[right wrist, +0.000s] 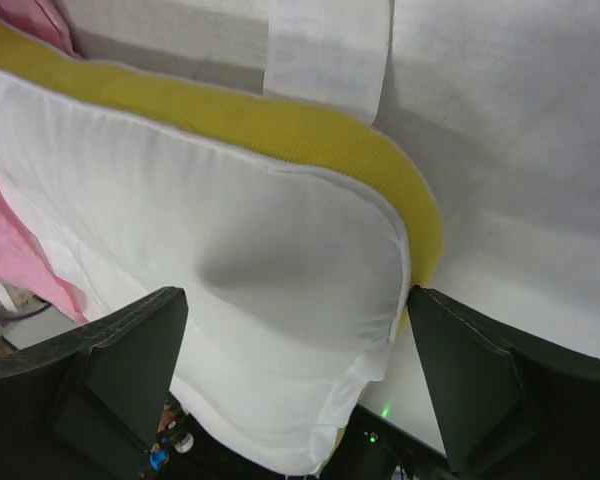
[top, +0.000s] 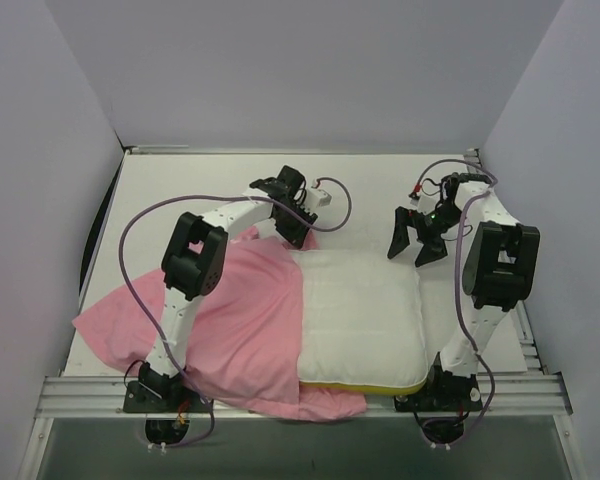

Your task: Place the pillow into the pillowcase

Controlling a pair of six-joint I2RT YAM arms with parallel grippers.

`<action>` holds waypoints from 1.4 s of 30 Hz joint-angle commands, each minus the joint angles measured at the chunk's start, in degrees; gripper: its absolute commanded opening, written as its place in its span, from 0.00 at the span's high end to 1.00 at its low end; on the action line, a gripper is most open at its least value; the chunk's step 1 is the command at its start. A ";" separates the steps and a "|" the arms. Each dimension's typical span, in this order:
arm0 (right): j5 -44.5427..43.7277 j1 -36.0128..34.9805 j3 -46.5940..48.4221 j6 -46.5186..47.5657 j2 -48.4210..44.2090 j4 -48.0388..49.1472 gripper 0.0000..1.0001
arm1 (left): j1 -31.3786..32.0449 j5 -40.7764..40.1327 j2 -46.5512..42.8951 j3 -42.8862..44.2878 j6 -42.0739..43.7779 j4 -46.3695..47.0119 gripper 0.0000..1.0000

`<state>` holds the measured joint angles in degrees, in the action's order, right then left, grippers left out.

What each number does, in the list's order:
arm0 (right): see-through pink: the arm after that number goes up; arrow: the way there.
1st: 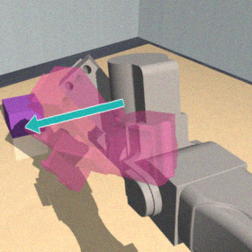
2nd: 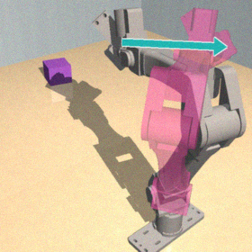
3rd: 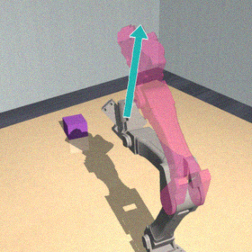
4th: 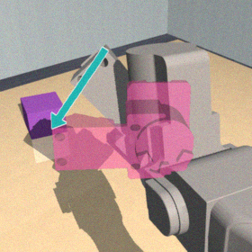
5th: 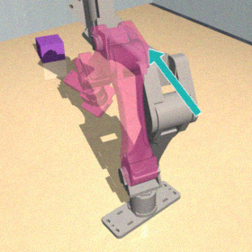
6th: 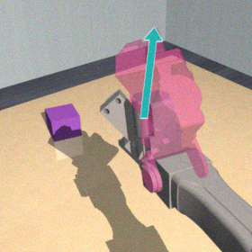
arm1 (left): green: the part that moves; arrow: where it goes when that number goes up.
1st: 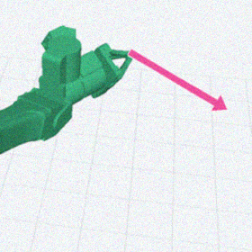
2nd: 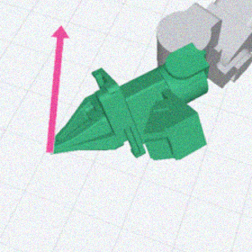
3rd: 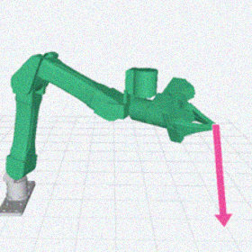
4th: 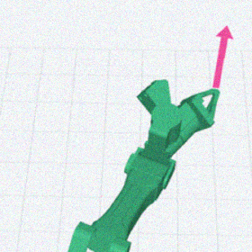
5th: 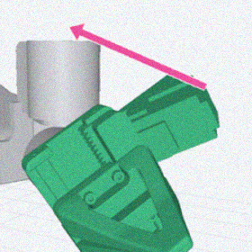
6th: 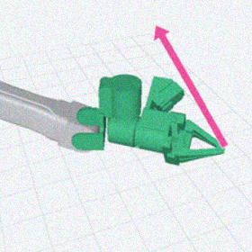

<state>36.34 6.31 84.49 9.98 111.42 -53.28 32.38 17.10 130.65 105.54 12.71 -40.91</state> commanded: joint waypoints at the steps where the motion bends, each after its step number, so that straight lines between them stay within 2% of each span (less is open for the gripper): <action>1: 0.21 -2.00 -3.27 3.56 1.34 -7.54 0.00 | 1.37 -1.73 2.33 1.51 0.12 0.65 0.68; 2: 3.44 -2.17 -3.63 3.38 1.87 -7.37 0.01 | 1.46 -1.11 2.33 1.60 0.12 0.65 0.73; 3: 4.87 -2.61 -3.80 3.03 3.44 -7.11 0.03 | 1.54 1.33 2.42 1.69 0.12 0.56 0.83; 5: 8.03 -3.49 -3.28 1.90 5.12 -6.75 0.16 | 1.81 3.45 2.42 2.48 0.21 0.65 0.99; 6: 11.09 -3.75 -2.84 1.28 5.91 -6.06 0.23 | 1.90 4.77 2.59 2.92 0.38 0.74 1.00; 7: 12.34 -4.02 -1.88 0.58 7.31 -5.79 0.38 | 2.07 6.87 2.77 4.05 0.47 0.65 1.00; 10: 16.04 -4.81 -0.12 -1.45 8.55 -4.82 0.56 | 2.95 11.27 3.21 6.25 0.12 1.00 1.00; 12: 17.88 -5.51 0.15 -2.50 8.03 -3.86 0.64 | 3.74 13.12 3.56 8.80 -0.84 2.05 1.00; 18: 19.21 -7.88 -0.99 -3.74 5.84 -2.97 0.72 | 4.97 15.42 5.31 15.12 -5.84 8.20 1.00; 21: 19.21 -8.59 -2.13 -3.74 5.13 -2.80 0.73 | 4.71 15.33 5.58 17.41 -7.26 10.05 1.00; 27: 18.86 -8.33 -2.57 -4.96 5.57 -1.05 0.76 | 3.83 16.73 3.83 17.25 -7.79 10.58 1.00; 30: 20.34 -8.50 -2.57 -8.56 5.48 2.38 0.80 | 3.83 17.96 1.64 14.18 -9.36 13.38 1.00; 33: 21.49 -9.90 -1.26 -13.31 5.48 6.42 0.84 | 5.76 17.35 1.89 15.40 -9.63 13.48 1.00; 38: 23.51 -11.75 0.94 -19.20 4.69 12.65 0.86 | 8.05 17.96 3.65 17.86 -11.83 14.36 1.00; 42: 23.17 -10.71 1.47 -22.10 3.90 15.57 0.87 | 8.40 16.12 3.21 16.55 -15.16 20.50 1.00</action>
<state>54.72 -4.34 83.81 -7.29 119.20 -41.39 39.29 31.24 136.07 119.72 1.69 -31.70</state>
